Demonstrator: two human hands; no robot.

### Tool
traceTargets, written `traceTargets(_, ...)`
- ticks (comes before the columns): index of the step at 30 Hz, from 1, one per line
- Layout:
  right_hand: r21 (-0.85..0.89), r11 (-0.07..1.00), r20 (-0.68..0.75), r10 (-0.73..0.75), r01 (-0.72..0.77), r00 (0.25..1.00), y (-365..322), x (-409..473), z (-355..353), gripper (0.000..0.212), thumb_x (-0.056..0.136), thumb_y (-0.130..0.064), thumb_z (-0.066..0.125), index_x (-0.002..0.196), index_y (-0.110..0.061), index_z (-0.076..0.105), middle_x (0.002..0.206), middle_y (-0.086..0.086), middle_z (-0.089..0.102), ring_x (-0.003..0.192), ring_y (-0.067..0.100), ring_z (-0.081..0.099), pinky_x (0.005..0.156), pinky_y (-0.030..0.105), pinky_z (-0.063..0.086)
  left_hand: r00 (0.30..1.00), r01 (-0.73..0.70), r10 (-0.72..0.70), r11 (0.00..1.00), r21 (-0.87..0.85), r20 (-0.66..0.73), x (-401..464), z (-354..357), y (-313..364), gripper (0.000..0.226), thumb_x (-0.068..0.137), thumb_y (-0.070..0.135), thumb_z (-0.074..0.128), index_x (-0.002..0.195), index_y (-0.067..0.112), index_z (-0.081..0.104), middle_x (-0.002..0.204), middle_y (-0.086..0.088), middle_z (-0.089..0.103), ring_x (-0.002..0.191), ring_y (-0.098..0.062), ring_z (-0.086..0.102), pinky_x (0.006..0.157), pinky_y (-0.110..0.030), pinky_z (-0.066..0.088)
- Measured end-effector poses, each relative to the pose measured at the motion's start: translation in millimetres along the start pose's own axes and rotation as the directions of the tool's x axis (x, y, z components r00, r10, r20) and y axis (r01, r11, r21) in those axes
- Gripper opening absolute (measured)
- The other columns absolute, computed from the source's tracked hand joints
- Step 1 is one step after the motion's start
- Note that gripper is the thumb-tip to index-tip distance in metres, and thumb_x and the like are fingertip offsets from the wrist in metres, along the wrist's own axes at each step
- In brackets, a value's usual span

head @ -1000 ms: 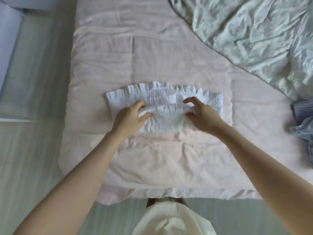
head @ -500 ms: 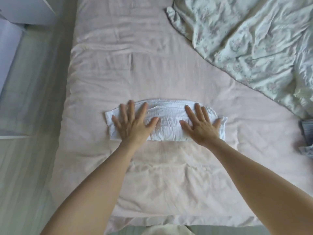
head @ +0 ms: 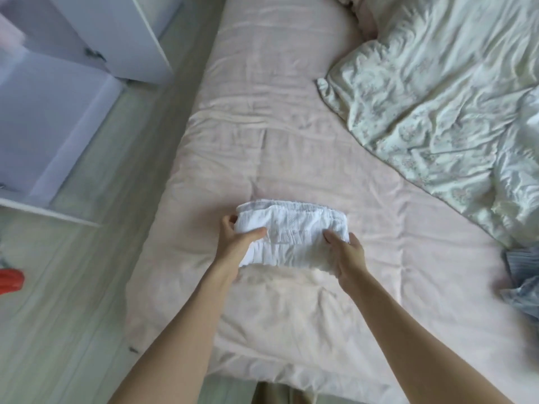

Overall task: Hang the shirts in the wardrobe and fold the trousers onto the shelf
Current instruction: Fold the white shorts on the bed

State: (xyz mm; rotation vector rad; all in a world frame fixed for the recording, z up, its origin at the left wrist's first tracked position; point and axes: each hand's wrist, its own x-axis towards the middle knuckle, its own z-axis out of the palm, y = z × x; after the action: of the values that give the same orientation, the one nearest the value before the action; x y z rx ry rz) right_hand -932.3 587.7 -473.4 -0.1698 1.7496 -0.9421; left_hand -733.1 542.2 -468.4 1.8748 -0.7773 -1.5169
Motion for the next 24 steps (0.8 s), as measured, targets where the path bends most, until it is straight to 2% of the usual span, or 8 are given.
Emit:
traceTargets(2, -0.014, 1.000, 0.096, -0.021, 0.022, 0.995, -3.6, -23.7, -1.2, 0.012, 0.083, -0.013, 0.065, 0.092, -0.007, 0.061, 0.081, 0.011, 0.063, 0.064, 0.020, 0.061, 0.055, 0.033, 0.050, 0.998, 0.055, -0.050, 0.989, -0.140, 0.035, -28.6, -31.6, 0.7, 0.062, 0.066, 0.005, 0.080, 0.116, 0.020, 0.046, 0.106, 0.003, 0.062, 0.088, -0.013, 0.065, 0.070, -0.030, 0.053)
traceTargets(5, -0.052, 0.995, 0.248, -0.071, 0.086, 0.966, -15.1, -69.7, 18.7, 0.010, 0.083, -0.009, 0.065, 0.093, -0.011, 0.063, 0.085, 0.009, 0.066, 0.075, 0.024, 0.063, 0.074, 0.043, 0.053, 0.982, 0.126, -0.083, 0.956, -0.266, 0.168, -71.7, -89.3, 10.2, 0.053, 0.068, 0.010, 0.076, 0.119, 0.008, 0.061, 0.107, -0.011, 0.070, 0.098, -0.028, 0.067, 0.090, -0.044, 0.051)
traceTargets(9, -0.025, 0.996, 0.464, -0.060, 0.081, 0.884, -36.8, -124.3, 68.4, 0.007, 0.086, -0.008, 0.060, 0.092, -0.010, 0.063, 0.091, 0.011, 0.068, 0.079, 0.025, 0.065, 0.076, 0.042, 0.053, 0.989, 0.134, -0.102, 0.917, -0.375, 0.103, -113.2, -163.7, 26.5, 0.056, 0.068, 0.028, 0.076, 0.119, 0.008, 0.063, 0.112, -0.011, 0.068, 0.106, -0.028, 0.063, 0.100, -0.047, 0.044)
traceTargets(12, -0.029, 0.995, 0.632, -0.053, 0.092, 0.773, -54.7, -167.0, 132.2, 0.018, 0.091, -0.022, 0.055, 0.100, -0.008, 0.064, 0.099, 0.013, 0.068, 0.084, 0.024, 0.067, 0.077, 0.037, 0.053, 0.995, 0.075, -0.034, 0.877, -0.475, 0.095, -129.5, -232.8, 52.4, 0.058, 0.072, 0.046, 0.072, 0.119, 0.013, 0.063, 0.116, -0.010, 0.067, 0.109, -0.026, 0.063, 0.088, -0.041, 0.053)
traceTargets(16, -0.046, 0.994, 0.774, -0.026, 0.097, 0.633, -71.4, -219.4, 225.7, 0.040, 0.095, -0.041, 0.044, 0.109, -0.011, 0.067, 0.107, 0.010, 0.070, 0.098, 0.023, 0.067, 0.072, 0.031, 0.056, 0.993, 0.043, 0.026, 0.827, -0.560, 0.115, -130.4, -321.3, 83.2, 0.044, 0.079, 0.050, 0.057, 0.100, 0.014, 0.074, 0.110, -0.008, 0.070, 0.101, -0.022, 0.067, 0.072, -0.032, 0.057)
traceTargets(20, -0.006, 0.995, 0.751, -0.060, 0.098, 0.658, -81.5, -273.7, 327.2, 0.038, 0.093, -0.035, 0.049, 0.114, -0.006, 0.062, 0.111, 0.015, 0.067, 0.103, 0.030, 0.064, 0.082, 0.039, 0.052, 0.987, 0.014, 0.090, 0.785, -0.619, 0.137, -124.4, -418.0, 112.1, 0.045, 0.078, 0.052, 0.051, 0.086, 0.017, 0.078, 0.104, -0.005, 0.072, 0.095, -0.016, 0.069, 0.068, -0.026, 0.056)
traceTargets(22, 0.045, 0.991, 0.734, -0.118, 0.125, 0.669, -88.0, -293.6, 370.6, 0.037, 0.094, -0.031, 0.048, 0.115, -0.003, 0.061, 0.112, 0.018, 0.065, 0.105, 0.034, 0.060, 0.092, 0.045, 0.047, 0.986, -0.048, 0.133, 0.798, -0.600, 0.099, -117.8, -452.5, 128.6, 0.048, 0.079, 0.051, 0.049, 0.092, 0.015, 0.076, 0.103, -0.005, 0.072, 0.093, -0.016, 0.069, 0.065, -0.024, 0.056)
traceTargets(24, 0.132, 0.972, 0.679, -0.231, 0.194, 0.696, -102.0, -307.2, 406.5, 0.031, 0.096, -0.024, 0.046, 0.110, -0.002, 0.062, 0.103, 0.018, 0.066, 0.097, 0.033, 0.062, 0.086, 0.043, 0.050, 0.976, -0.158, 0.214, 0.822, -0.547, 0.040, -108.6, -474.8, 149.0, 0.049, 0.080, 0.051, 0.049, 0.106, 0.014, 0.068, 0.104, -0.005, 0.072, 0.095, -0.017, 0.069, 0.065, -0.025, 0.056)
